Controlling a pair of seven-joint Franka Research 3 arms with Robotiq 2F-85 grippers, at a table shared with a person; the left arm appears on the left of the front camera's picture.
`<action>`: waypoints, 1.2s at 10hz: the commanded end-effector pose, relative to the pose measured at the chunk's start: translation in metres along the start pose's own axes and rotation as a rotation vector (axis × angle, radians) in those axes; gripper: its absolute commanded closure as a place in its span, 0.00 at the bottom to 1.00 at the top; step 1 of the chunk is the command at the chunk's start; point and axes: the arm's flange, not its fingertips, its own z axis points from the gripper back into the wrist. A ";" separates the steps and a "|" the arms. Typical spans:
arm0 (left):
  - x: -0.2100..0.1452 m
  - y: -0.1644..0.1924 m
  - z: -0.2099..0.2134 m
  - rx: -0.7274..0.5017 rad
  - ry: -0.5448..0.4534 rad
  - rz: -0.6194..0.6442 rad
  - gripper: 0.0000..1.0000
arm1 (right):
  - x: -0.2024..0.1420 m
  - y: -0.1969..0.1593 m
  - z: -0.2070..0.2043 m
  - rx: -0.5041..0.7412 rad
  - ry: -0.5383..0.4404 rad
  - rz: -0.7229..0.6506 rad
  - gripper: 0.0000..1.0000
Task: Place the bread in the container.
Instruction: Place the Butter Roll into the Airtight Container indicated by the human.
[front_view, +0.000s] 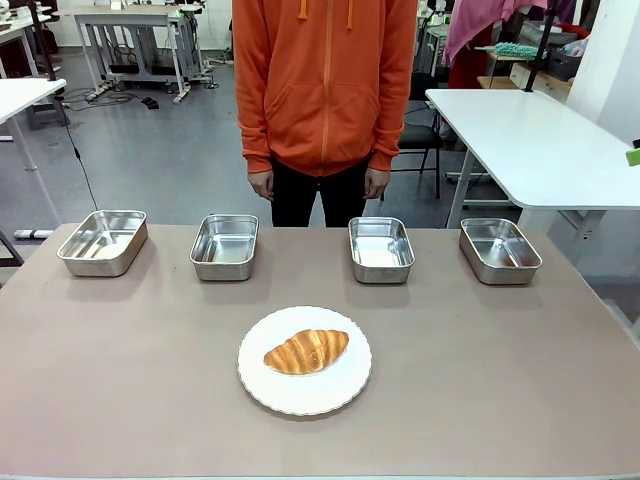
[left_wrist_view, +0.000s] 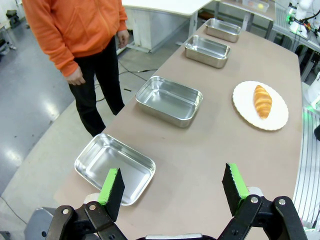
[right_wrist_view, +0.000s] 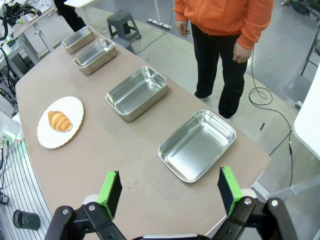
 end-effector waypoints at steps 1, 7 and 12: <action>0.000 0.000 0.003 -0.008 -0.014 -0.013 0.00 | 0.001 0.000 0.000 0.005 -0.010 0.005 0.00; 0.000 0.000 0.003 -0.008 -0.014 -0.013 0.00 | 0.001 0.000 0.000 0.005 -0.010 0.005 0.00; 0.000 0.000 0.003 -0.008 -0.014 -0.013 0.00 | 0.001 0.000 0.000 0.005 -0.010 0.005 0.00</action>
